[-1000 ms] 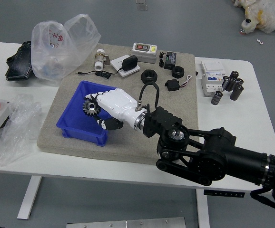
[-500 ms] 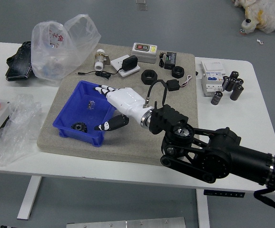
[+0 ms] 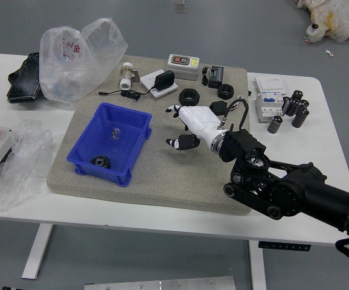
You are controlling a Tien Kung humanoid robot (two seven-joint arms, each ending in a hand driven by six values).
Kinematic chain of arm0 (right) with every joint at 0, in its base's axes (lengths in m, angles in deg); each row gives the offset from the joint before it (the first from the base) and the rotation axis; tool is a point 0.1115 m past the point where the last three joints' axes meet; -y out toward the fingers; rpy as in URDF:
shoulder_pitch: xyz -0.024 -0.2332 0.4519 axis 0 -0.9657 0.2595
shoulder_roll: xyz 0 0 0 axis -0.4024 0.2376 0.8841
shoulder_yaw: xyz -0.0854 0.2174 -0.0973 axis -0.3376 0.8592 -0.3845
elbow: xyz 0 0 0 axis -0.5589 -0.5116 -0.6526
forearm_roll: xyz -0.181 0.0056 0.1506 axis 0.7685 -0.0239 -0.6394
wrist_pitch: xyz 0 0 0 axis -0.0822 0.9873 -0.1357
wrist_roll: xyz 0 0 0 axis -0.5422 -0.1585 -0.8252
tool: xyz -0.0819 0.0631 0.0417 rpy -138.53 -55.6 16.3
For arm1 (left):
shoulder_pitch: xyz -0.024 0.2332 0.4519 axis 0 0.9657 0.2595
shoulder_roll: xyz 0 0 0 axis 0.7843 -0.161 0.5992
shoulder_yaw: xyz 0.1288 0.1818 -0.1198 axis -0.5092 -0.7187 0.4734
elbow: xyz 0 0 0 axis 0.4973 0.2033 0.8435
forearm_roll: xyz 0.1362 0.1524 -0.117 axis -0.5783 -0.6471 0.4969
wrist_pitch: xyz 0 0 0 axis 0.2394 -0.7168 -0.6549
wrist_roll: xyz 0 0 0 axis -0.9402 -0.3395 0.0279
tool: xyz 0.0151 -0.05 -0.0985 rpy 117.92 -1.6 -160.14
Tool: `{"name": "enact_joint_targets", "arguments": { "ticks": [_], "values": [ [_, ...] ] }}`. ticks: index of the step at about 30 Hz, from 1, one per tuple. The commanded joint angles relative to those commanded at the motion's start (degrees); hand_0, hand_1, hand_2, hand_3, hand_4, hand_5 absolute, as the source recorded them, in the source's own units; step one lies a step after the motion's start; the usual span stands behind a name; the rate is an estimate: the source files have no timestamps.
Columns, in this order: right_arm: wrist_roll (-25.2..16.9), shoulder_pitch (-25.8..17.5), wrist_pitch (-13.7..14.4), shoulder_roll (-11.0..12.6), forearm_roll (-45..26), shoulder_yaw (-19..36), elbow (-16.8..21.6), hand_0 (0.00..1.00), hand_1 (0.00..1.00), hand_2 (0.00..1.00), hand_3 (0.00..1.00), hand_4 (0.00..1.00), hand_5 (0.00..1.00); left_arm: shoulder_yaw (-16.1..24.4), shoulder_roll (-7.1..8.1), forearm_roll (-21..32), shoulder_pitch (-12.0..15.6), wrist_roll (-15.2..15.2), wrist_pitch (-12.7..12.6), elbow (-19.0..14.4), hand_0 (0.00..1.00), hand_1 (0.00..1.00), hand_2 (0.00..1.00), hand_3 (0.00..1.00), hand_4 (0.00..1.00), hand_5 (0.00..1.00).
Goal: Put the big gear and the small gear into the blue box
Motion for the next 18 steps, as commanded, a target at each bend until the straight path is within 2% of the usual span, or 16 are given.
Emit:
{"name": "enact_joint_targets", "arguments": {
  "ticks": [2,3,8,9,14,15,18],
  "values": [
    [-0.18,0.04,-0.45,0.03,-0.42,-1.22,-1.05,0.272,0.420,0.651,0.694,0.717,0.266,0.02,-0.02,0.17,0.06,-0.18,0.12,-0.01,0.659,0.620,0.603,0.618,0.687,0.255],
    [-0.22,0.05,-0.71,0.03,-0.55,-1.74,-1.50,0.264,0.379,0.552,0.615,0.405,0.243,0.04,-0.04,0.23,0.09,-0.22,0.15,-0.02,0.658,0.620,0.611,0.617,0.705,0.314],
    [-0.34,-0.07,-1.76,-0.02,-1.63,-4.01,-3.55,0.264,0.379,0.552,0.615,0.405,0.243,0.40,-0.11,0.02,0.17,-0.20,0.34,-0.06,0.658,0.620,0.611,0.617,0.705,0.314],
    [-0.36,-0.10,-1.85,-0.06,-1.87,-4.26,-3.87,0.254,0.363,0.516,0.573,0.244,0.278,0.44,-0.10,-0.03,0.15,-0.22,0.35,-0.07,0.655,0.620,0.611,0.618,0.712,0.372],
    [-0.42,-0.14,-1.75,-0.23,-2.49,-4.97,-4.53,0.254,0.363,0.516,0.573,0.244,0.278,0.48,-0.05,-0.03,0.05,-0.56,0.08,-0.09,0.655,0.620,0.611,0.618,0.712,0.372],
    [-0.44,-0.14,-1.63,-0.23,-2.46,-5.01,-4.51,0.232,0.330,0.430,0.506,0.154,0.122,0.46,-0.04,0.01,0.05,-0.67,-0.02,-0.09,0.654,0.616,0.614,0.639,0.734,0.446],
    [-0.64,-0.09,-1.07,-0.19,-2.24,-5.15,-4.23,0.232,0.330,0.430,0.506,0.154,0.122,0.48,-0.03,0.11,0.03,-1.00,-0.28,-0.10,0.654,0.616,0.614,0.639,0.734,0.446]
  ]
}}
